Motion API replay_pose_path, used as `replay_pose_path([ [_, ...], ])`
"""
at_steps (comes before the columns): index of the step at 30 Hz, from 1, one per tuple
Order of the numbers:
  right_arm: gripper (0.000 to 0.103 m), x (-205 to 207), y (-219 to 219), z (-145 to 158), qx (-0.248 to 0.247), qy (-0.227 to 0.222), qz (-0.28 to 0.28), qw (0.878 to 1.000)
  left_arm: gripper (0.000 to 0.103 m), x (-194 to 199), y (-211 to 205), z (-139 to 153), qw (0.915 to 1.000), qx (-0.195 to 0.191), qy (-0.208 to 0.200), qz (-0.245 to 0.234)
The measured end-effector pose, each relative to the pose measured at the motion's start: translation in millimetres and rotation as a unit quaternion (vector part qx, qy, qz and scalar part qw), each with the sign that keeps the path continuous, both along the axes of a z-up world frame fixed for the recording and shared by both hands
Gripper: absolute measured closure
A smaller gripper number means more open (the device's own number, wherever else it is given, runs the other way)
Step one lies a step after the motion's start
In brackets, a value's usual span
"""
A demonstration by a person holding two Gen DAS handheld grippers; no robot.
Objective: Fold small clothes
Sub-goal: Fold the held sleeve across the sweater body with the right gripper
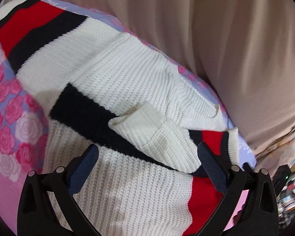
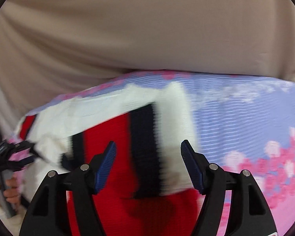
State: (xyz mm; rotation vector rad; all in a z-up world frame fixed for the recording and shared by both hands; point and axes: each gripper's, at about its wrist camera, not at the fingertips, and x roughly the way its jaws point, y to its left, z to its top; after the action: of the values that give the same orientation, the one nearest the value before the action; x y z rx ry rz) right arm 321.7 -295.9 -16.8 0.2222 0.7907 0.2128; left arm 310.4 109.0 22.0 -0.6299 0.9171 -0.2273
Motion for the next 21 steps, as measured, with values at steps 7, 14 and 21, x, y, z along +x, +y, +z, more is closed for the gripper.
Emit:
replay_pose_path([
  [7, 0.036, 43, 125, -34, -0.008, 0.059, 0.191, 0.98, 0.005, -29, 20, 8, 0.9998, -0.019, -0.01, 0.001],
  [14, 0.095, 62, 136, -13, 0.042, 0.024, 0.182, 0.982, 0.005, -54, 54, 24, 0.9993, -0.018, -0.032, 0.008],
  [21, 0.094, 23, 139, 68, -0.025, -0.142, 0.121, 0.982, 0.005, -55, 63, 36, 0.9983, -0.026, -0.051, 0.016],
])
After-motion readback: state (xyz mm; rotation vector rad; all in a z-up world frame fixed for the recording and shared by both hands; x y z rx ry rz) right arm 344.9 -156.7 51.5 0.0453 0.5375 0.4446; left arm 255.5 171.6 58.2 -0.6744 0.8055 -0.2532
